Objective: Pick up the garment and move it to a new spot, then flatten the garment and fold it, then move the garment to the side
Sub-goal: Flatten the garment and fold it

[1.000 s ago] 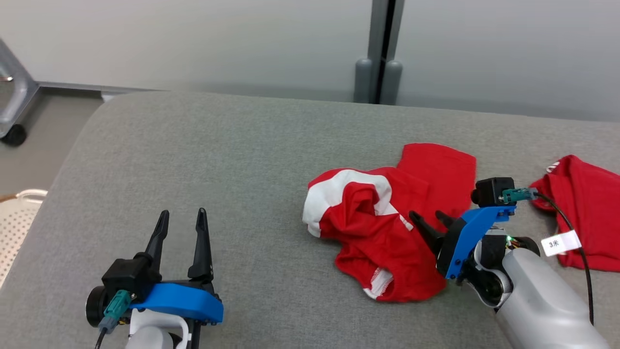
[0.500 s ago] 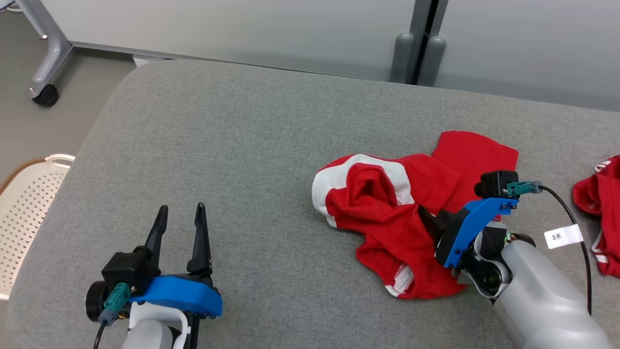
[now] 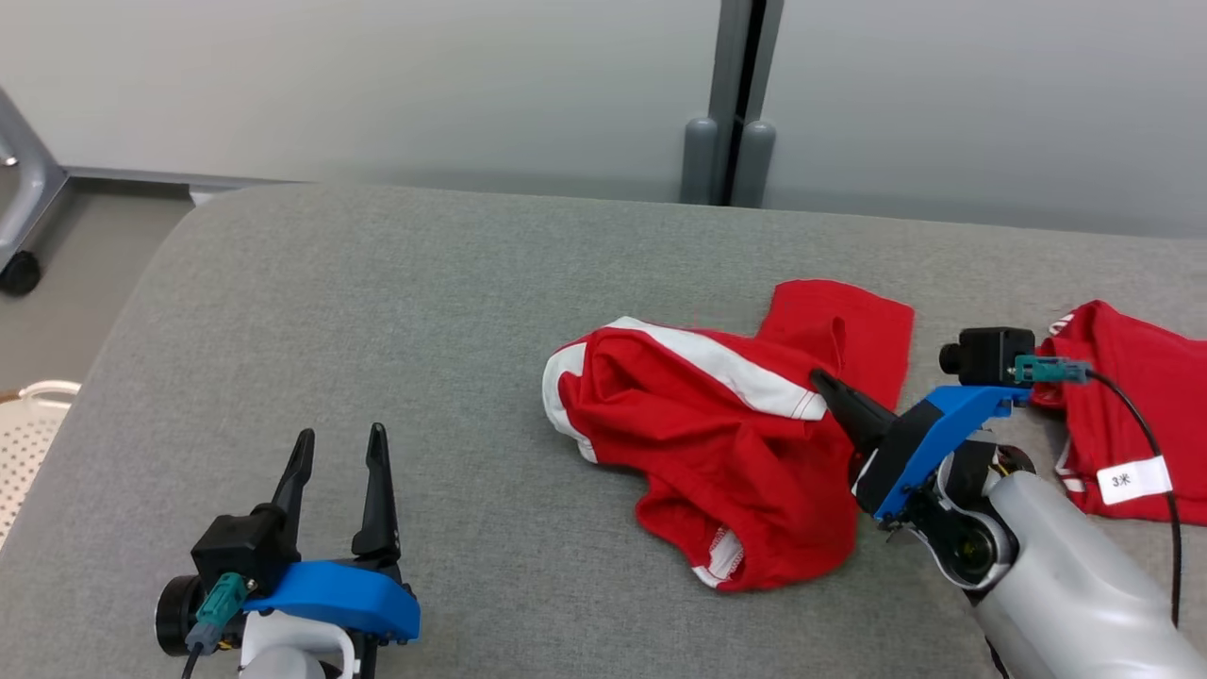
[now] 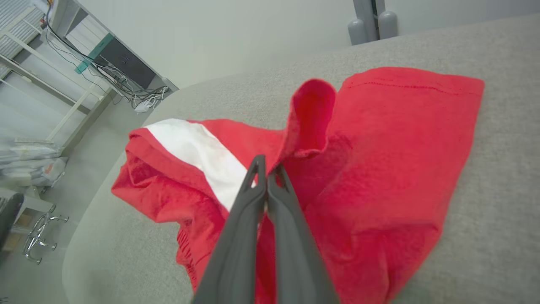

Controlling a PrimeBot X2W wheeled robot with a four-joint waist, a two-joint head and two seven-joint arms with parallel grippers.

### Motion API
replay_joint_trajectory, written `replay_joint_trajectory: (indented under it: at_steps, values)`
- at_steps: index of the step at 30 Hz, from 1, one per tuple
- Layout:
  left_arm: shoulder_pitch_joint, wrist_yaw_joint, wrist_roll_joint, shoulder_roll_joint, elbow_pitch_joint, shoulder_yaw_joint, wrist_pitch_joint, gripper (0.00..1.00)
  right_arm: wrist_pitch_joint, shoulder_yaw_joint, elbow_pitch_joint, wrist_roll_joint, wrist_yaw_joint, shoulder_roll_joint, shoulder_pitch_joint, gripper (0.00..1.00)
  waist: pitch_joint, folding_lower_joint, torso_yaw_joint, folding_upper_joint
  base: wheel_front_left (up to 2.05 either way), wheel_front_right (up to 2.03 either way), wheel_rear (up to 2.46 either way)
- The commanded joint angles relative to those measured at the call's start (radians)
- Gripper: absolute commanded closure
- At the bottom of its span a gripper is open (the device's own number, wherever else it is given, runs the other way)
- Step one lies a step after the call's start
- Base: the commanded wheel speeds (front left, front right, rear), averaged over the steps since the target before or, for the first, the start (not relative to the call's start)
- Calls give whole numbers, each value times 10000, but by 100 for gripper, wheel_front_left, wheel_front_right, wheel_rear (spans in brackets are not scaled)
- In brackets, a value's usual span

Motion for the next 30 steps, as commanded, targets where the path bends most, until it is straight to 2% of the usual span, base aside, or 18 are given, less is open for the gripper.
replay_joint_trajectory:
  at_steps: [1,7,14,17,20,21,25,30]
  values:
    - [87,-32,19,31,25,55,-45,0,142,52,-286,222,1,-244,285,100,-257,1,-306,-1,0,0,0]
    - [407,-13,12,51,13,193,-43,0,1267,78,-2118,1300,1,-1533,1305,100,-483,1,-1015,-1,0,0,0]
    - [568,-12,17,-2,14,245,-43,0,2460,-64,-3383,1594,1,-3196,2866,100,-531,1,-1491,-1,0,0,0]
    - [554,-44,31,-3,39,253,-43,0,2697,-236,-3347,1531,1,-3516,3395,100,-509,1,-1569,-1,0,0,0]
    - [524,-54,49,15,88,255,-43,0,2611,-434,-2895,1274,1,-3431,3658,100,-503,1,-1594,-1,0,0,0]
    - [513,-67,59,21,107,245,-45,0,2543,-509,-2660,1142,1,-3348,3692,1,-512,1,-1588,-1,0,0,0]
    - [451,-113,71,40,230,190,-43,0,2154,-783,-2193,634,3,-2915,3536,0,-576,1,-1523,-1,0,0,0]
    - [483,-102,61,68,325,183,-43,0,1252,-1399,-2468,20,1,-2831,3327,0,-691,1,-1451,-1,0,0,0]
